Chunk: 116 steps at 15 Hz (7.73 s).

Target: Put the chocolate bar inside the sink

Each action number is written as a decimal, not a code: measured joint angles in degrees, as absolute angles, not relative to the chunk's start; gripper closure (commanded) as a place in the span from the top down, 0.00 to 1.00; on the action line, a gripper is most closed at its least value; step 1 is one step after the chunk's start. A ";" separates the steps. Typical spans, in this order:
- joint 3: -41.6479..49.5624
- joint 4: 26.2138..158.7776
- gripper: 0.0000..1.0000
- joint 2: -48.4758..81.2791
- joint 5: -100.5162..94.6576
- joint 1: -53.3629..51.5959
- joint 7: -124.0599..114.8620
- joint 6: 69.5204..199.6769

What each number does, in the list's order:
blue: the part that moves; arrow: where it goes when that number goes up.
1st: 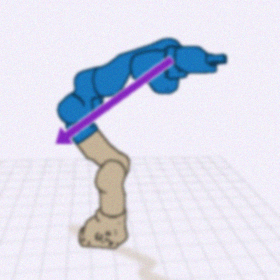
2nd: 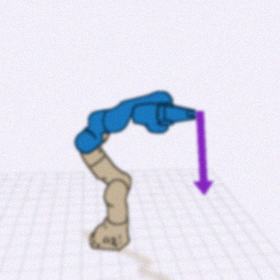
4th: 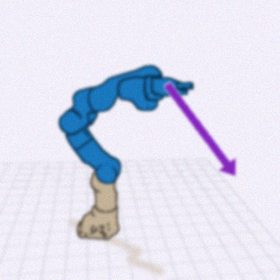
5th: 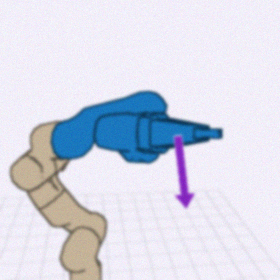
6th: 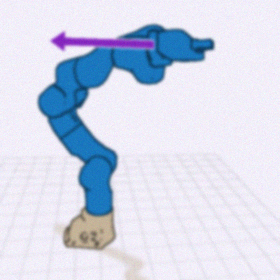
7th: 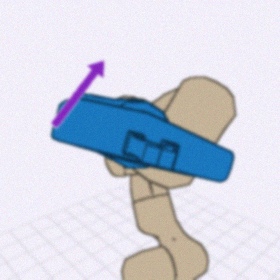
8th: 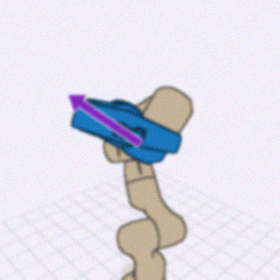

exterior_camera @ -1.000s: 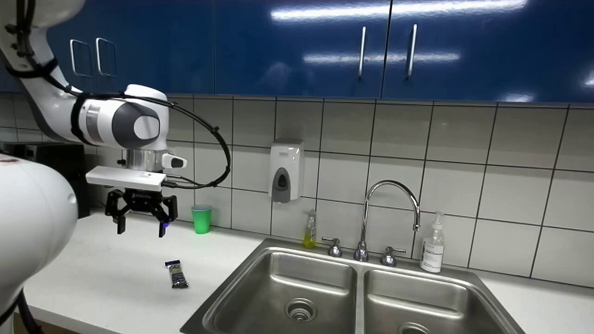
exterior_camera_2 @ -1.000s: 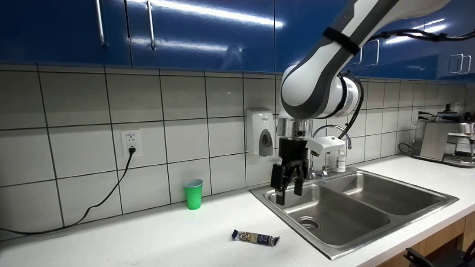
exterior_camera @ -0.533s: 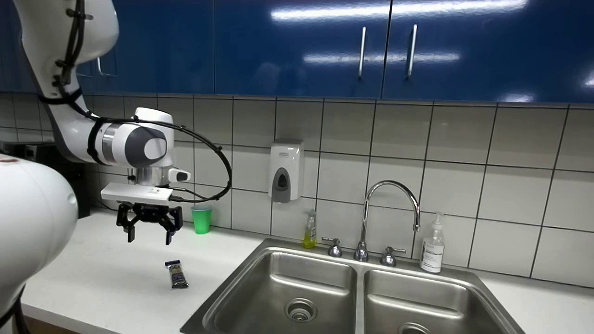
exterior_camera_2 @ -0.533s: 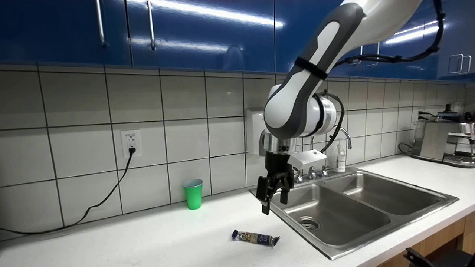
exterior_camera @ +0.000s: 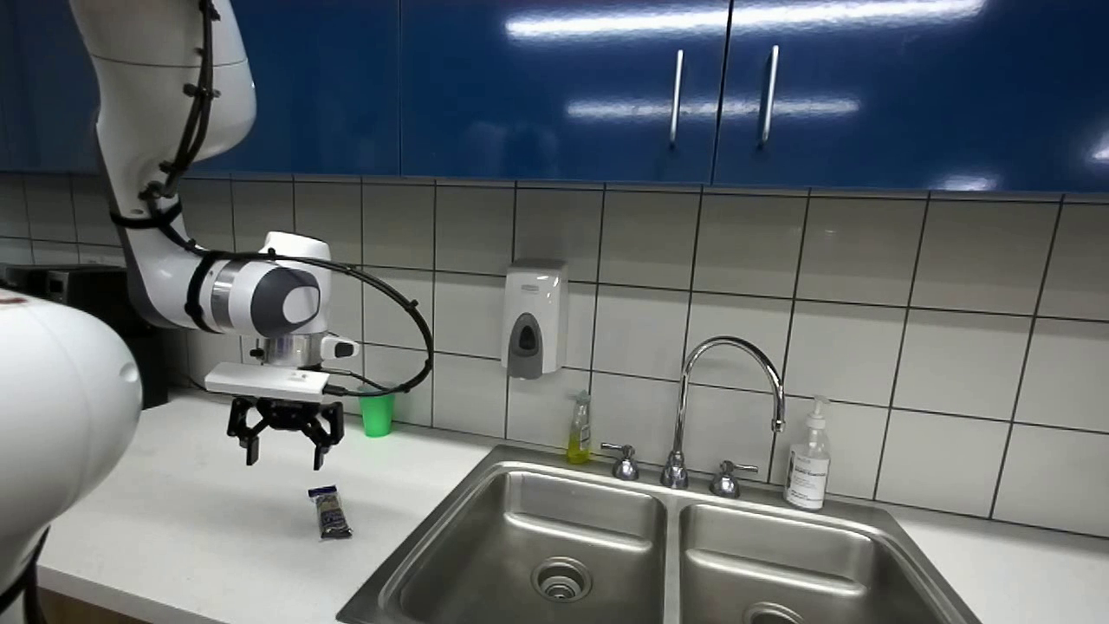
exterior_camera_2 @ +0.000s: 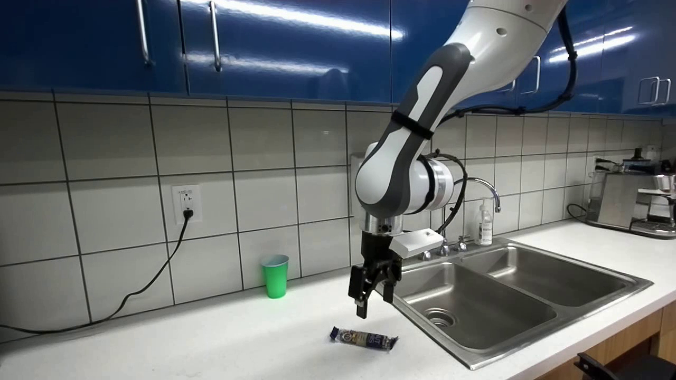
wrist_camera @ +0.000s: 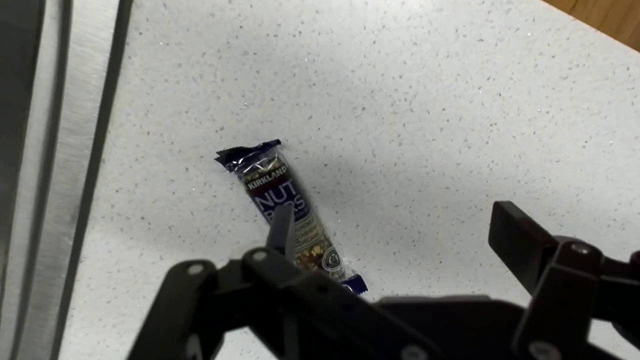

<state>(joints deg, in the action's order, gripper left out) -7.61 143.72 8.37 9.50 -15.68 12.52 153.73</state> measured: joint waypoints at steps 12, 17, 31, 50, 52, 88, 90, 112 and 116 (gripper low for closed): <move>-8.15 135.94 1.00 19.74 6.22 -12.47 12.39 155.78; -8.15 135.30 1.00 20.37 6.17 -12.30 12.39 155.82; -12.44 135.28 1.00 21.36 6.19 -8.86 15.07 158.16; -16.11 128.78 1.00 30.14 -0.64 -2.79 28.28 160.73; -16.11 128.16 1.00 30.89 -1.57 -2.66 28.35 160.73; -13.38 123.89 0.10 35.22 -6.75 -3.26 25.56 160.17; -13.36 124.00 0.10 33.80 -6.75 -3.76 23.88 160.07; -1.97 127.38 0.10 25.46 -6.47 -5.07 8.55 157.14; 0.78 129.44 0.10 23.58 -6.40 -3.92 5.89 157.63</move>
<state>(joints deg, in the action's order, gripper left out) 0.78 129.44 23.58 -6.40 -3.92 5.89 157.63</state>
